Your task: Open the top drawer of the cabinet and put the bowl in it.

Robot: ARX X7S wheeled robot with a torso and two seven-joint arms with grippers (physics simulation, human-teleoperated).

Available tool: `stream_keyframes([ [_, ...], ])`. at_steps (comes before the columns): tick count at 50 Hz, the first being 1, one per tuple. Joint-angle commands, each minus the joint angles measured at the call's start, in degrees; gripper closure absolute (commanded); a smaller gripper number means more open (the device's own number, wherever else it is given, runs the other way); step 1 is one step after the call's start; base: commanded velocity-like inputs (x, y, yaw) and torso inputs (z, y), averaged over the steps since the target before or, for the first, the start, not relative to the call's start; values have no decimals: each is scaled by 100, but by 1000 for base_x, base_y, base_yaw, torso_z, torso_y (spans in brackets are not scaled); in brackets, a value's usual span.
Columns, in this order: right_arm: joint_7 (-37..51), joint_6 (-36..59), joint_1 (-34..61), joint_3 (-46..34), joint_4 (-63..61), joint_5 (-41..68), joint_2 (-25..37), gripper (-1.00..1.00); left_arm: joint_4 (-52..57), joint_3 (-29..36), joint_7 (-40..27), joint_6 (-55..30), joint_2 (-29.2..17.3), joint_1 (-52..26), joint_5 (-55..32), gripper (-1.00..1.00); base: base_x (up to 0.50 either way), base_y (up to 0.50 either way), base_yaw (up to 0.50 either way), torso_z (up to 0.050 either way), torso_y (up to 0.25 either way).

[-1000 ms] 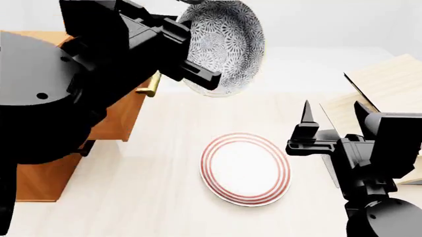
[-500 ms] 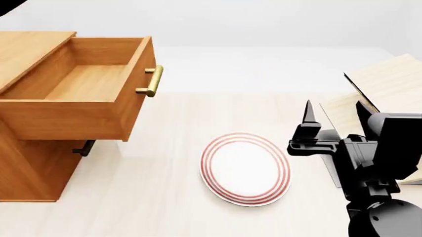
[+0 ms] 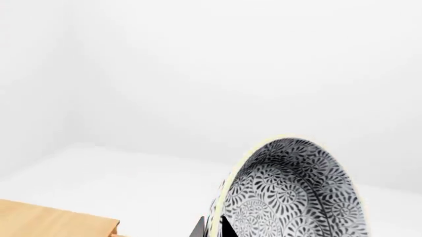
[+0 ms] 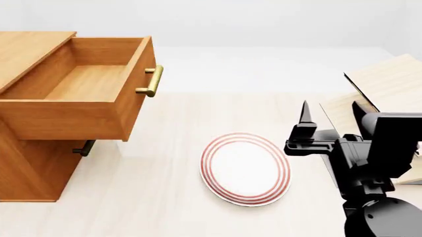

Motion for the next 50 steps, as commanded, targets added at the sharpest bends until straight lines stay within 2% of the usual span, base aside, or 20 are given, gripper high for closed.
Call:
stream_keyframes([
  [1, -1, -51, 10, -112, 69, -58, 6, -100, -1645, 250, 552, 996, 374, 5, 850, 100, 0, 0, 0, 0, 0],
  [9, -9, -98, -5, -144, 151, -85, 9, -100, -2854, 322, 758, 1663, 636, 69, 1187, 100, 0, 0, 0, 0, 0],
  [24, 13, -106, 21, -186, 196, -63, 6, -100, -4485, 405, 1327, 2419, 1132, 9, 1496, 100, 0, 0, 0, 0, 1],
  [38, 7, -199, -23, -208, 262, -88, 9, -100, -4549, -187, 1133, 2538, 1185, 414, 1972, 100, 0, 0, 0, 0, 1],
  [50, -8, -288, -47, -260, 352, -128, -2, -100, -4552, -1176, 674, 2477, 1103, 676, 2733, 100, 0, 0, 0, 0, 0],
])
